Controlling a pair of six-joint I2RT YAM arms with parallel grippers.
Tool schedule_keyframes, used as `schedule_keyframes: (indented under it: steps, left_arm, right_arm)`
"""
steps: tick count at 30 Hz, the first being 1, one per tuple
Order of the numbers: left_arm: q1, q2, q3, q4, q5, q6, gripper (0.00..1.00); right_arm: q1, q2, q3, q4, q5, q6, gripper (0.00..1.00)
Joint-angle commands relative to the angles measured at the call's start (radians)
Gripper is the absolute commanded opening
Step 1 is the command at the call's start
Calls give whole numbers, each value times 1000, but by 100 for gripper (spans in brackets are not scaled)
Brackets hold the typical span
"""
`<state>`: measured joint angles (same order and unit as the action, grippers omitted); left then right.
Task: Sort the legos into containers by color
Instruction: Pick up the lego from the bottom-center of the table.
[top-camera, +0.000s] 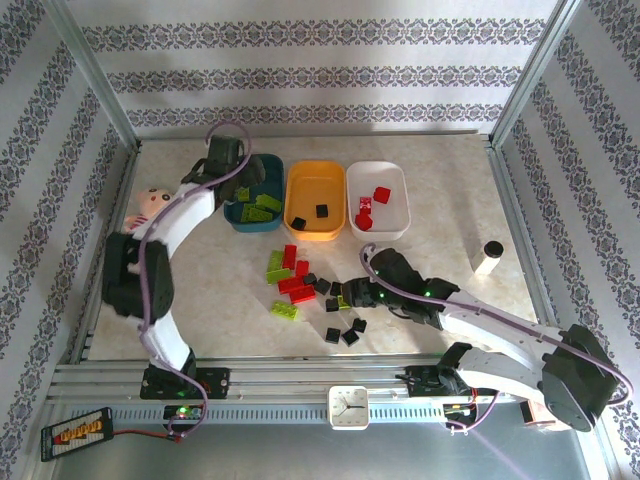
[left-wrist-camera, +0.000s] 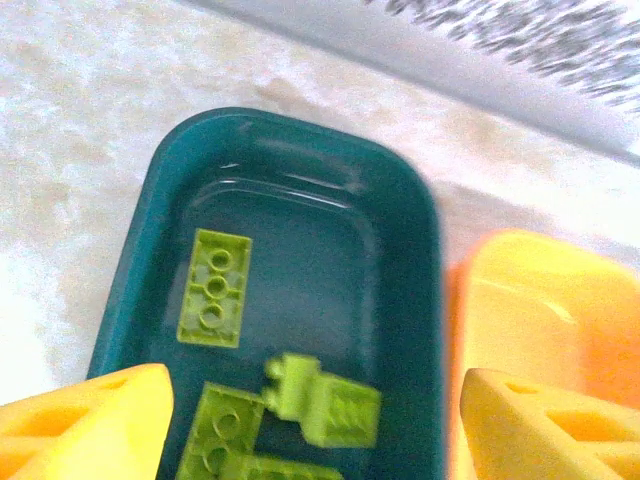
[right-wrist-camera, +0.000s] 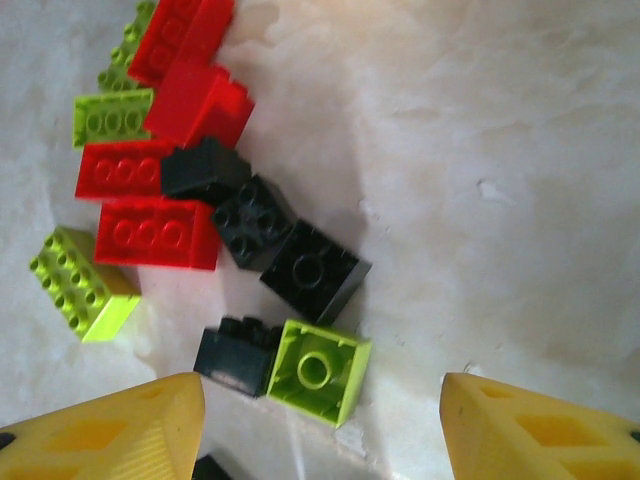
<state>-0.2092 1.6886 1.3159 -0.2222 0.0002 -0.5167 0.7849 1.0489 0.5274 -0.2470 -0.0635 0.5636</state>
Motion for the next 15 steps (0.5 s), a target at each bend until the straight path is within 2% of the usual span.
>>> schedule_keyframes:
  steps: [1, 6, 7, 9, 15]
  left_arm:
    - [-55, -185, -177, 143, 106, -79, 81]
    - [-219, -457, -462, 186, 91, -103, 88]
    - [-256, -501, -512, 186, 76, -110, 96]
    - [-307, -580, -587, 177, 65, -134, 100]
    - [-353, -777, -764, 105, 23, -189, 100]
  right_arm:
    - [39, -23, -21, -72, 20, 25, 64]
    - [99, -18, -22, -73, 26, 34, 64]
    - [109, -10, -17, -66, 26, 40, 64]
    - [135, 20, -10, -42, 29, 53, 65]
    - [215, 171, 58, -18, 57, 71, 64]
